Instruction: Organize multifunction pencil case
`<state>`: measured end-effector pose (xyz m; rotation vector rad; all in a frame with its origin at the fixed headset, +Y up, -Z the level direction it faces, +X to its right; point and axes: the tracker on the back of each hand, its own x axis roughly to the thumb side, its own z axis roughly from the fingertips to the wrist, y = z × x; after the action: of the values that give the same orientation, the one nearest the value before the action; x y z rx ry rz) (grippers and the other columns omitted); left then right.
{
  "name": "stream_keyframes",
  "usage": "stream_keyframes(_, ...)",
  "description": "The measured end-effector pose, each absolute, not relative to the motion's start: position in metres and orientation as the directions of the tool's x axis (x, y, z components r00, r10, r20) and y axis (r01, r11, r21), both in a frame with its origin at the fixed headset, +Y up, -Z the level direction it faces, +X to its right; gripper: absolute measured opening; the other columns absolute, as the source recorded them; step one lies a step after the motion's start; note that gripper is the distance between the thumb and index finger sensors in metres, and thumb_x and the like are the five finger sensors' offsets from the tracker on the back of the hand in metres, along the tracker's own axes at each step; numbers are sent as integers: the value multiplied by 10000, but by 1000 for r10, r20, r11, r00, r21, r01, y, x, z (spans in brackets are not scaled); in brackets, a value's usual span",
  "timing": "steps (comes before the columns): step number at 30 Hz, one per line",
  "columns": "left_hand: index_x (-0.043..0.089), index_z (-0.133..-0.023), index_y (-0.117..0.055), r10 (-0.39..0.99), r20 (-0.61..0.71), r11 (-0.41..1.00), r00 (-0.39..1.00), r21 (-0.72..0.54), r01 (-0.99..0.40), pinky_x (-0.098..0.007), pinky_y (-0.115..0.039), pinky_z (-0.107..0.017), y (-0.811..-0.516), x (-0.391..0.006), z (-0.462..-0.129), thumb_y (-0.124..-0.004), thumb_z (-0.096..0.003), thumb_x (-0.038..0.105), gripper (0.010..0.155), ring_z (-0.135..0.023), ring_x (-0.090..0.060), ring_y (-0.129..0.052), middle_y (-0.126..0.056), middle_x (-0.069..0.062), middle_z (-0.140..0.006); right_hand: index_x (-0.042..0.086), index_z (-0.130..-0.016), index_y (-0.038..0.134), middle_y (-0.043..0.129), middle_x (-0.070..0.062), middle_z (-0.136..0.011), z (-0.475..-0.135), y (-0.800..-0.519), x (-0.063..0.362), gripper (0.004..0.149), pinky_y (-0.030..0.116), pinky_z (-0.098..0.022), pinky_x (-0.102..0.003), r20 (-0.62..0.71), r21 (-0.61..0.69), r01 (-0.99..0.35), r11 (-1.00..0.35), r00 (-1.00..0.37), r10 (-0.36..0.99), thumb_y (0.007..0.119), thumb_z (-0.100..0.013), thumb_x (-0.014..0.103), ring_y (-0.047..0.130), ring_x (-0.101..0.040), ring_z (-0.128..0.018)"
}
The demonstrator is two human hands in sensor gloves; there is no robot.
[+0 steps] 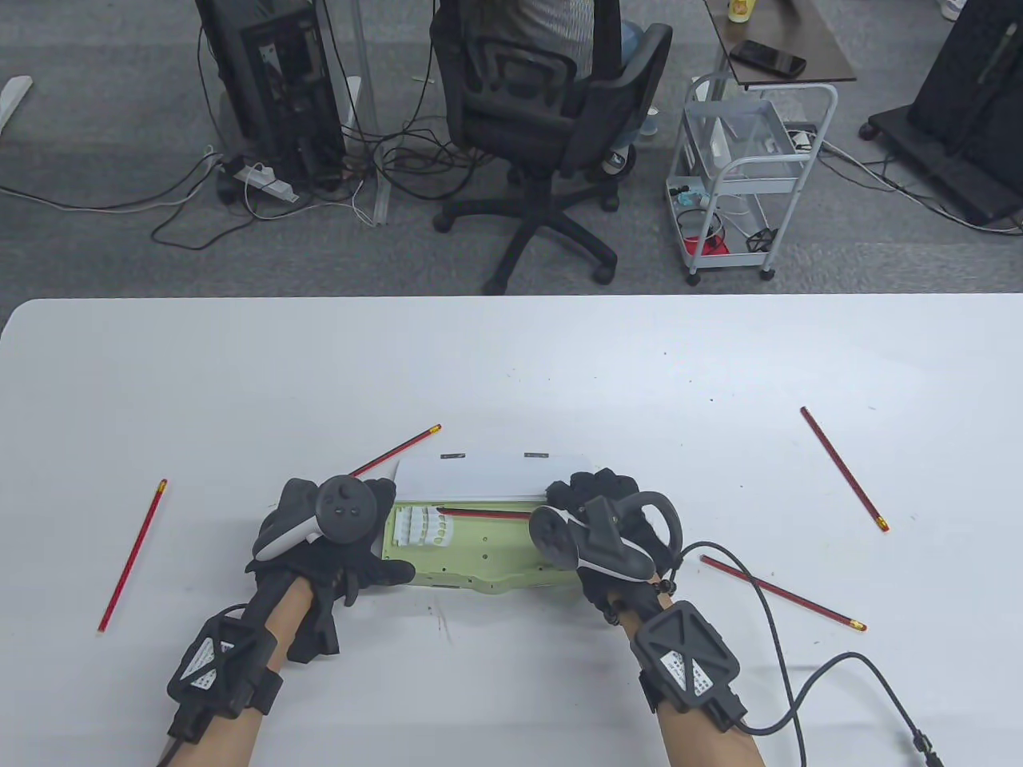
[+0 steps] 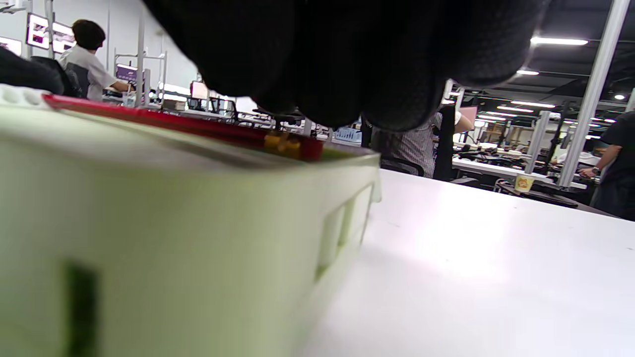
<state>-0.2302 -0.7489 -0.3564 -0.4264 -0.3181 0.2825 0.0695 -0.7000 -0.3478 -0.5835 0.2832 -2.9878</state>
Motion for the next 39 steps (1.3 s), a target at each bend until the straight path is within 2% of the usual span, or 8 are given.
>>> stream_keyframes(7,141,-1124,-234,328,241,874,914,-445,-196,-724,-480,-714,-749,-230,-356,-773,-288,674,1129,-1111,-487,-466,-346,-181,-1226,88,-1009,682,732,-261,-987,-357,-694,100,534,683,-662,-654,200,-111,-11,-994,-980,-12,706,-540,342,788,-520,-879)
stream_keyframes(13,142,-1124,-233,326,240,873,914,-447,-194,-724,-479,-714,-749,-230,-357,-773,-290,673,1126,-1112,-488,-464,-344,-179,-1227,54,-1050,622,650,-313,-1032,-360,-701,106,597,627,-676,-690,135,-44,-18,-999,-991,12,716,-544,355,710,-575,-920)
stream_keyframes(20,144,-1123,-231,327,240,872,914,-449,-194,-725,-479,-714,-749,-230,-357,-772,-291,672,1125,-1111,-490,-464,-340,-179,-1227,37,-1067,591,618,-329,-1043,-362,-712,96,631,616,-676,-697,122,-1,70,-998,-990,-69,720,-544,364,688,-589,-925)
stream_keyframes(39,143,-1124,-230,323,240,873,915,-450,-190,-726,-476,-716,-748,-229,-357,-775,-291,669,1126,-1114,-488,-460,-337,-179,-1228,23,-1073,569,608,-332,-1044,-362,-719,75,674,610,-676,-699,156,-75,83,-994,-983,-93,666,-540,423,682,-591,-924)
